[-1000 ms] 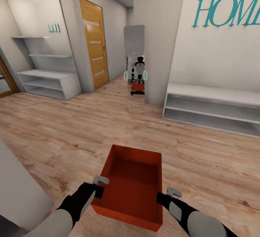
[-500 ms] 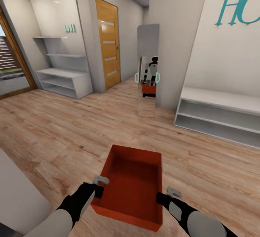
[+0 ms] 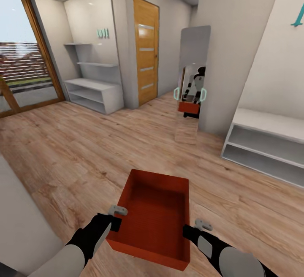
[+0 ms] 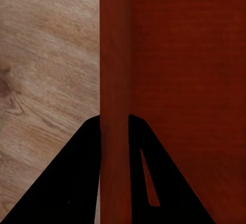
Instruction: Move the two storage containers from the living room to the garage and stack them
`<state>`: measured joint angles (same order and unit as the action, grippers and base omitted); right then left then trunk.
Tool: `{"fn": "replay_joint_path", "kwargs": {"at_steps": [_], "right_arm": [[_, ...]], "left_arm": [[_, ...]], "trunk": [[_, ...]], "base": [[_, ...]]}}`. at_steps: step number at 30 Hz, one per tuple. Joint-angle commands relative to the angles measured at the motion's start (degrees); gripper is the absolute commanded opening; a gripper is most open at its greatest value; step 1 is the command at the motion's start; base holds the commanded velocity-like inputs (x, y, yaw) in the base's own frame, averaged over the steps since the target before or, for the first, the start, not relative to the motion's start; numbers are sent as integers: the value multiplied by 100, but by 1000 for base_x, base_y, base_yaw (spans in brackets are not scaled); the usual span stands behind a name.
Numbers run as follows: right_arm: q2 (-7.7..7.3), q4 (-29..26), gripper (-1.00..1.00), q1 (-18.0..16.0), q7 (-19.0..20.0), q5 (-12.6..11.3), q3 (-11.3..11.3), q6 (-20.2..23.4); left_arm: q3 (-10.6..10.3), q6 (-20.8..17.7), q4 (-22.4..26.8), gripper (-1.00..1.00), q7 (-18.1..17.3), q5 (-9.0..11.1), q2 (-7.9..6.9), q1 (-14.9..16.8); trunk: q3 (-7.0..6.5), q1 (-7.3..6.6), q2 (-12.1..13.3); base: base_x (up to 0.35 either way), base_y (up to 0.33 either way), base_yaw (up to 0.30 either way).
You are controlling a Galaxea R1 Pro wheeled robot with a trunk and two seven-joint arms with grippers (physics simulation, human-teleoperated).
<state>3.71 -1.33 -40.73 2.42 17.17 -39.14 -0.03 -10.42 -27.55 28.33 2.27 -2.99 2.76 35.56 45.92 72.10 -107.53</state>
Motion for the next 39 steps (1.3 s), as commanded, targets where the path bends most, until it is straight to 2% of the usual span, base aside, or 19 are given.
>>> {"fn": "replay_joint_path", "kwargs": {"at_steps": [1,11,39], "right_arm": [[24,-26,-100,4,13,50,38,-269],[18,-26,-100,4,13,50,38,-269],[7,-27,-100,4,19,50,38,-269]], "left_arm": [[58,-31,-2,-100,11,158,15,4],[58,-31,-2,-100,11,158,14,4],[58,-31,-2,-100,11,158,14,4]], "trunk": [[5,2,-2],[5,2,-2],[5,2,-2]], "base": [[301,-137,275],[326,-42,232],[340,0,4]]}}
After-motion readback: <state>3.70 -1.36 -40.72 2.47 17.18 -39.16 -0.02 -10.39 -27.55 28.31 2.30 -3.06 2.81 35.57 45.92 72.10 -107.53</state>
